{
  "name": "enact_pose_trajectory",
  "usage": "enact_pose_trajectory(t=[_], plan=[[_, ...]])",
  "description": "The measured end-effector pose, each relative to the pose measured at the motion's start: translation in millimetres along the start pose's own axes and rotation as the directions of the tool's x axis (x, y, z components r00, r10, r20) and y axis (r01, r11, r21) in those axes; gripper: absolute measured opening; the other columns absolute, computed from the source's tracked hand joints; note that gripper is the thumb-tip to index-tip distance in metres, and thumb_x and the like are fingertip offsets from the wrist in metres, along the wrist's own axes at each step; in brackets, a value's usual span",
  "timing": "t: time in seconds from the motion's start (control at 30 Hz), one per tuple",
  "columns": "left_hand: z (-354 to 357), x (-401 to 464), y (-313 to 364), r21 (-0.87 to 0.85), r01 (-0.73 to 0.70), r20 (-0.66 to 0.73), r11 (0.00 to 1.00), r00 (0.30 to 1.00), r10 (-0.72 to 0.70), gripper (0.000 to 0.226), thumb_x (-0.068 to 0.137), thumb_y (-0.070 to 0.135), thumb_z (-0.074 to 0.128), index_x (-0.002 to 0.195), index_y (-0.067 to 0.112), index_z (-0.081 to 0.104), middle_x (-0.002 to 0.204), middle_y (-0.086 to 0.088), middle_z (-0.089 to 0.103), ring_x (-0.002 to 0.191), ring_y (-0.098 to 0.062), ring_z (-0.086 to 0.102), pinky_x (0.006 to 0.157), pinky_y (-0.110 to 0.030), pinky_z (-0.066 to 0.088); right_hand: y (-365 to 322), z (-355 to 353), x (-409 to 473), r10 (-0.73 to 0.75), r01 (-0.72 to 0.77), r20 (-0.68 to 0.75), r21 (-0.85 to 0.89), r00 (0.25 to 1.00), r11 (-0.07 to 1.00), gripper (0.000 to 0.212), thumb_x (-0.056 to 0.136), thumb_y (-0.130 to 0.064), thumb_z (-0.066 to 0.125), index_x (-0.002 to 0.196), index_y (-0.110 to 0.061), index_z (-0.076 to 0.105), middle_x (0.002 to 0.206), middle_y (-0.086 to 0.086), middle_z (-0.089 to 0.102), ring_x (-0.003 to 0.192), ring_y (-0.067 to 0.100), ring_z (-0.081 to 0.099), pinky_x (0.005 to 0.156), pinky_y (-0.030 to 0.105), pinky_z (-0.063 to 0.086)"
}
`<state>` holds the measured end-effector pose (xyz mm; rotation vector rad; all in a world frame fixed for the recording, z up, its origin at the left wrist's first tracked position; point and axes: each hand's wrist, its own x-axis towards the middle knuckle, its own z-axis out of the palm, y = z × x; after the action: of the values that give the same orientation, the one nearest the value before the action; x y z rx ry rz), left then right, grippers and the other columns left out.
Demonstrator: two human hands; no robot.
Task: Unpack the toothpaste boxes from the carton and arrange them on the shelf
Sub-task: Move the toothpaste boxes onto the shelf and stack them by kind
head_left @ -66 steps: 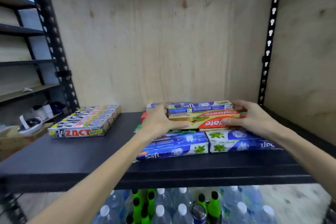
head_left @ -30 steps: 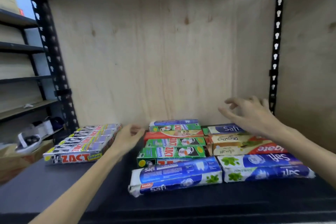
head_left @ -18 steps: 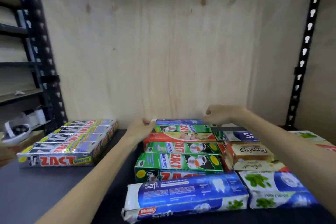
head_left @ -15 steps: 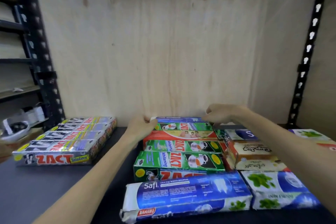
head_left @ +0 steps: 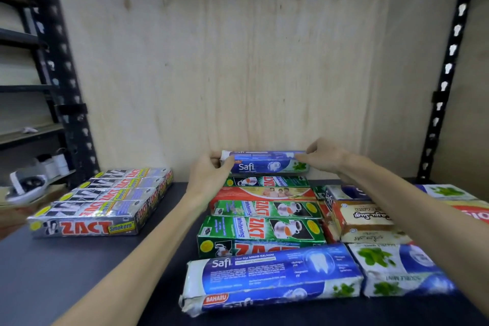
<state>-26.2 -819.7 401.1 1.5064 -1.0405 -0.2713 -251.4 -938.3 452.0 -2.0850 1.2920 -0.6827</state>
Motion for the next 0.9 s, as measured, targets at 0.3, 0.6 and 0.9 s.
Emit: enact_pose_trajectory(t=[0.3,0.6,0.9], plan=[[-15.9,-16.2,-2.1,-0.001,-0.038,-0.064,0.999,0.997,0.038,0.027,0.09,0.032,0.074,0.109,0.016,0.064,0.099,0.003,0.071,0.088,-0.006,0.066,0.068,-0.02,0.051,10.6,-9.4,-18.2,-0.025,0.03,-0.055,0.079,0.998,0.996,0.048,0.086,-0.047,0.073,0.111,-0.006,0.07,0.101,0.004,0.068,0.096,0.018,0.06,0.081,0.037,0.049],[-33.2,-26.3,-13.0,0.168,-0.111,-0.005,0.98,0.994,0.113,0.031,0.092,0.039,0.07,0.113,0.017,0.069,0.094,0.005,0.074,0.087,-0.008,0.07,0.059,-0.007,0.047,11.2,-17.5,-38.5,-0.144,0.157,0.083,-0.182,0.986,0.971,0.052,0.082,-0.043,0.078,0.122,-0.013,0.068,0.117,0.007,0.071,0.094,0.019,0.067,0.074,0.031,0.054],[-38.7,-20.5,-19.2,0.085,-0.053,-0.027,0.995,0.998,0.055,0.035,0.093,0.051,0.064,0.097,0.017,0.069,0.09,0.005,0.076,0.089,-0.009,0.071,0.079,-0.027,0.053,8.5,-18.6,-40.9,-0.219,0.233,0.085,-0.238,0.972,0.943,0.053,0.094,-0.061,0.052,0.103,-0.016,0.078,0.092,0.004,0.077,0.081,0.018,0.072,0.072,0.038,0.053]])
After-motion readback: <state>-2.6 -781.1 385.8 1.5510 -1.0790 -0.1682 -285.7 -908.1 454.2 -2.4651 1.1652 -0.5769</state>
